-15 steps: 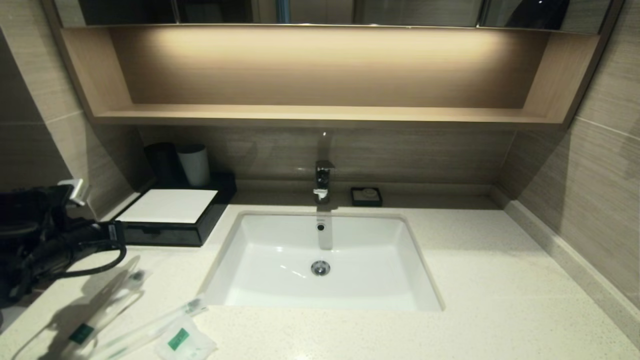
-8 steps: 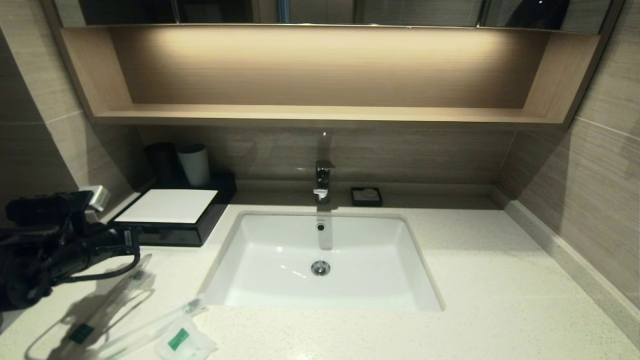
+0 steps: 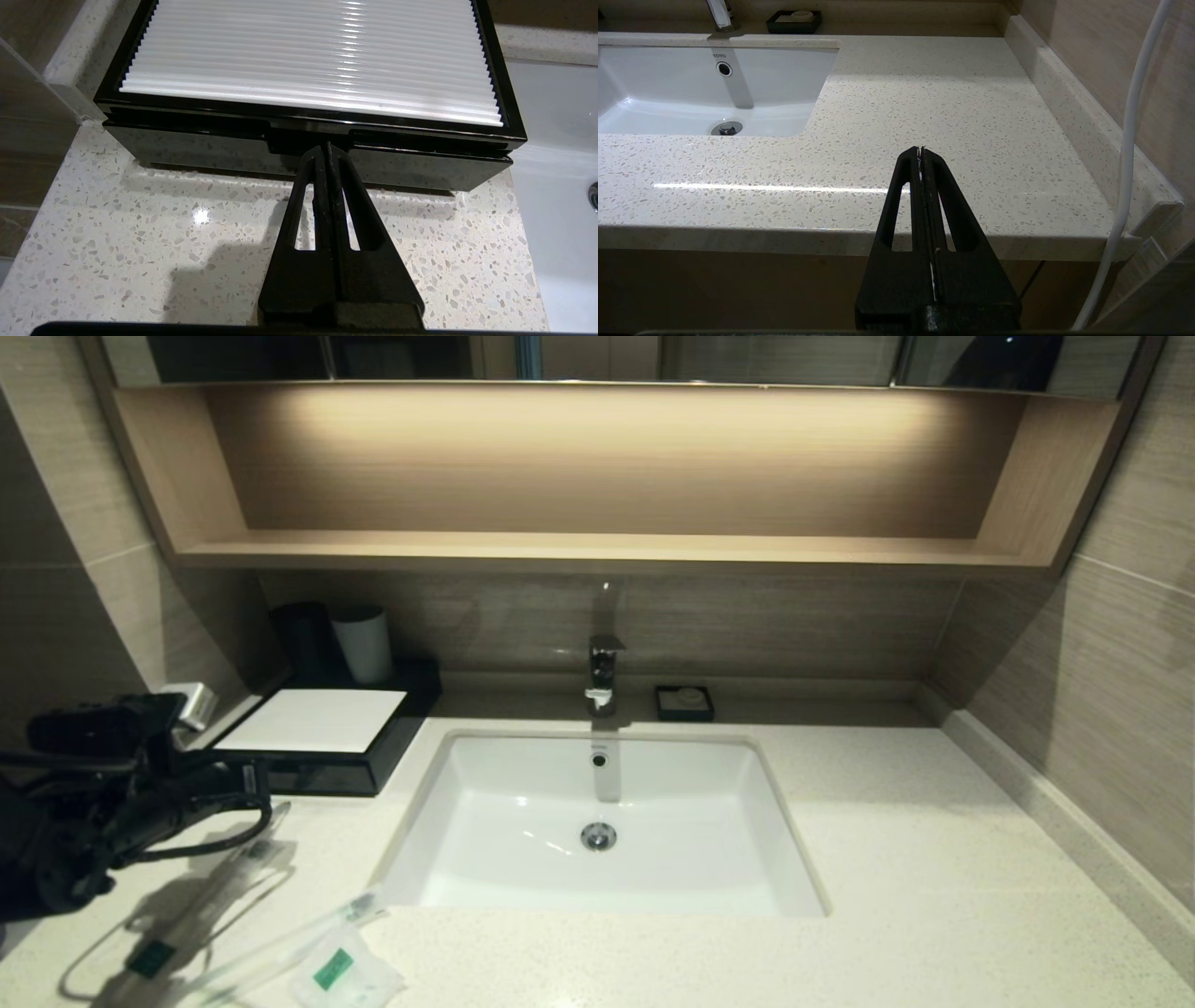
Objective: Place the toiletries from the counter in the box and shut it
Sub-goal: Open the drawer
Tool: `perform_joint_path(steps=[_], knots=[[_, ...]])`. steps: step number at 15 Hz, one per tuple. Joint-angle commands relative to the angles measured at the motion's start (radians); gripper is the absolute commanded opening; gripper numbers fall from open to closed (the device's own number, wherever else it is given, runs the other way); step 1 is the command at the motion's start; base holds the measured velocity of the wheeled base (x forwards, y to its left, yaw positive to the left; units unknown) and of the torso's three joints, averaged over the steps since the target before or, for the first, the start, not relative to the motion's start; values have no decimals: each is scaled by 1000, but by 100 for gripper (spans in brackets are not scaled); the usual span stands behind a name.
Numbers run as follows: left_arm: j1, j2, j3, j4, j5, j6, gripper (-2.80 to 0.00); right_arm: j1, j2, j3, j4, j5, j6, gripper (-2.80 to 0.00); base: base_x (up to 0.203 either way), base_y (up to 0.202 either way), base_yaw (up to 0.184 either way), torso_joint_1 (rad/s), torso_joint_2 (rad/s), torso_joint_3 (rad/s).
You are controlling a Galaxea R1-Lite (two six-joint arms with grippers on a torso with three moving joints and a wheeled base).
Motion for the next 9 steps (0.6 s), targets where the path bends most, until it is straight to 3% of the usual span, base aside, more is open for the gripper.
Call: perform_joint_path(steps=[1,9], knots=[[7,-3,8,-22,-2,2,-280,0,-1,1,-1,0,-1,-280,0,0,0,0,0,0],[29,42,59,-101,-3,48,-280,0,-2,0,-1,0,0,-280,0,0,0,0,0,0]])
